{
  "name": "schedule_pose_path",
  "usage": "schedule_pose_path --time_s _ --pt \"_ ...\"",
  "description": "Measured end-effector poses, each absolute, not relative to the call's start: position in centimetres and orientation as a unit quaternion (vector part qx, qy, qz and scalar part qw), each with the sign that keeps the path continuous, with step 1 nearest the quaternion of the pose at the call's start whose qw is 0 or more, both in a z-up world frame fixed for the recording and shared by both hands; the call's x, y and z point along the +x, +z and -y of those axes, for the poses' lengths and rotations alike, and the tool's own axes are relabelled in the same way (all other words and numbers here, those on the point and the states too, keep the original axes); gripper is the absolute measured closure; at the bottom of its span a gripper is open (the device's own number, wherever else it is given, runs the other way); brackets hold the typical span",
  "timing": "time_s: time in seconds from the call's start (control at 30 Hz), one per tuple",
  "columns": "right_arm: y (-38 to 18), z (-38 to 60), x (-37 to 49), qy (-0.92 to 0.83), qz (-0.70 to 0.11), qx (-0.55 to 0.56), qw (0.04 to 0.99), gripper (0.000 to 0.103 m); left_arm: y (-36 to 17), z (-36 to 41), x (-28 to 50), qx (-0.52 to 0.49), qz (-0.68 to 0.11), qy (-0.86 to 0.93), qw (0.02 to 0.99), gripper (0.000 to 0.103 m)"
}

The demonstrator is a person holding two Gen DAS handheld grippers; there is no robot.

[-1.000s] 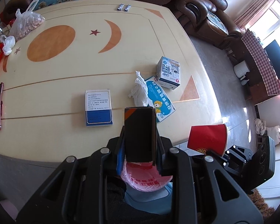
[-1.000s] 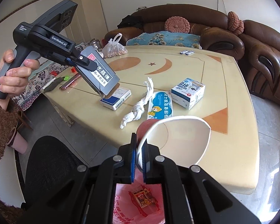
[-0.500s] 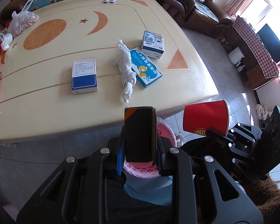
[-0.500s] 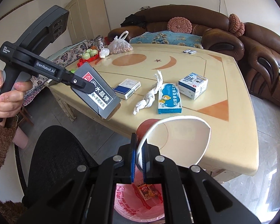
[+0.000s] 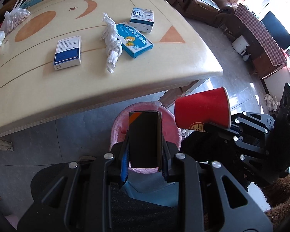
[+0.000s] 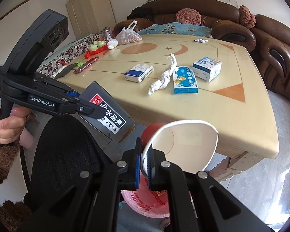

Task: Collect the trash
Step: 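Lift the red cup and black box with both tools toward the bin, then open both tools to drop the red cup and black box into the bin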

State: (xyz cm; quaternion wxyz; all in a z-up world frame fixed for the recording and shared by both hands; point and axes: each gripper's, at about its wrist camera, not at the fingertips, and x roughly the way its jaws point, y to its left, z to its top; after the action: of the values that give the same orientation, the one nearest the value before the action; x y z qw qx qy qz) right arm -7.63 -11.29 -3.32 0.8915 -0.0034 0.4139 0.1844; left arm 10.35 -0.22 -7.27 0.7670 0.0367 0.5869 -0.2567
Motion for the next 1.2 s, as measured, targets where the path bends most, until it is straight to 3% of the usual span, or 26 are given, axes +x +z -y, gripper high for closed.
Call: schedule_pose_path --time_s 0.6,1.2 --pt "-11.4 12.4 -7.0 0.171 -0.493 0.044 0.852 0.097 -16.9 3.9 8.2 0.085 -0.626 -0.269 0.727 0.077" --pt "-21.1 14.5 -3.4 0.140 -0.569 0.092 0.805 0.097 -28.9 4.9 9.5 0.061 -0.727 -0.243 0.640 0.077"
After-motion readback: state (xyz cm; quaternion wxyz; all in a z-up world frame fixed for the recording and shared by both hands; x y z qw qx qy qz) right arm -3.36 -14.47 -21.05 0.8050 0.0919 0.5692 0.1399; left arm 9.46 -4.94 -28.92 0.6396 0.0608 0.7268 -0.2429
